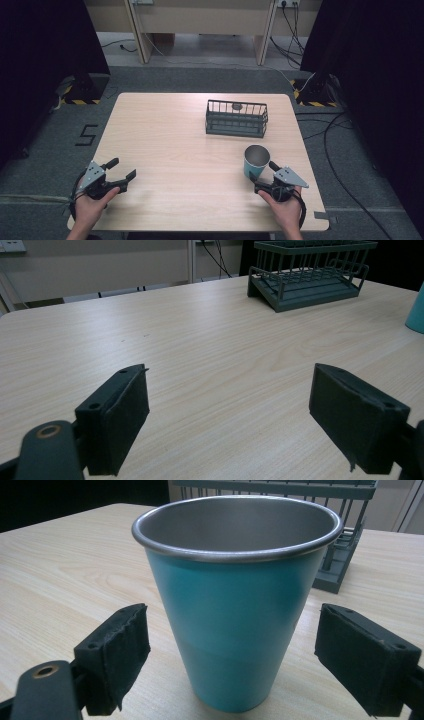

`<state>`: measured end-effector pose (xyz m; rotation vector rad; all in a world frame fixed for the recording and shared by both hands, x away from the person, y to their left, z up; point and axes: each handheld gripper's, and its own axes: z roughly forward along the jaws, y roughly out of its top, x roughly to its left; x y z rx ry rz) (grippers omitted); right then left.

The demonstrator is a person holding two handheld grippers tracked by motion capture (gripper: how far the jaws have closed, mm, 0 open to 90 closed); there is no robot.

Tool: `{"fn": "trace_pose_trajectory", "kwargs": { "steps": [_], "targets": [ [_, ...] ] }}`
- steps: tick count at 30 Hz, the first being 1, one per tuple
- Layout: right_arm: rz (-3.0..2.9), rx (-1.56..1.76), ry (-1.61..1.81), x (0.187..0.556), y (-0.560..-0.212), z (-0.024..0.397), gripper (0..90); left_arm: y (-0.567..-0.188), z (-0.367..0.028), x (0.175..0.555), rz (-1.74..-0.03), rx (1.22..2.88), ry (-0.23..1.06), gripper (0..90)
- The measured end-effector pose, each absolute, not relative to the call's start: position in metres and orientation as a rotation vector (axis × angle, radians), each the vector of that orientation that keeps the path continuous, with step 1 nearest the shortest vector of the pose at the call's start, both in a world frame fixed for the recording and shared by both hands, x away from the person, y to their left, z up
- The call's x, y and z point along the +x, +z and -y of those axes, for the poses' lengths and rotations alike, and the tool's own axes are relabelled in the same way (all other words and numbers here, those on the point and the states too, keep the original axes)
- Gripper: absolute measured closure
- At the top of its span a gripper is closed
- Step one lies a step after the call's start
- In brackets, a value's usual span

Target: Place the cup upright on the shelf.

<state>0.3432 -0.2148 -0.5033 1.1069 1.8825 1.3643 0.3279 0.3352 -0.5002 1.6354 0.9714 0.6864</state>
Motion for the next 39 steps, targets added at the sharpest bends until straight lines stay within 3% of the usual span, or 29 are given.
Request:
{"fn": "trace_pose_trajectory", "kwargs": {
  "steps": [21,39],
  "targets": [
    [-1.912,1.097,1.332,0.368,-0.504,0.203,13.0,-0.5,-0.335,0.328,-0.969,1.633,0.688,15.6],
    [-1.91,1.043,1.34,0.368,-0.503,0.201,17.8,-0.5,-0.335,0.328,-0.966,1.636,0.685,16.0]
  ]
}}
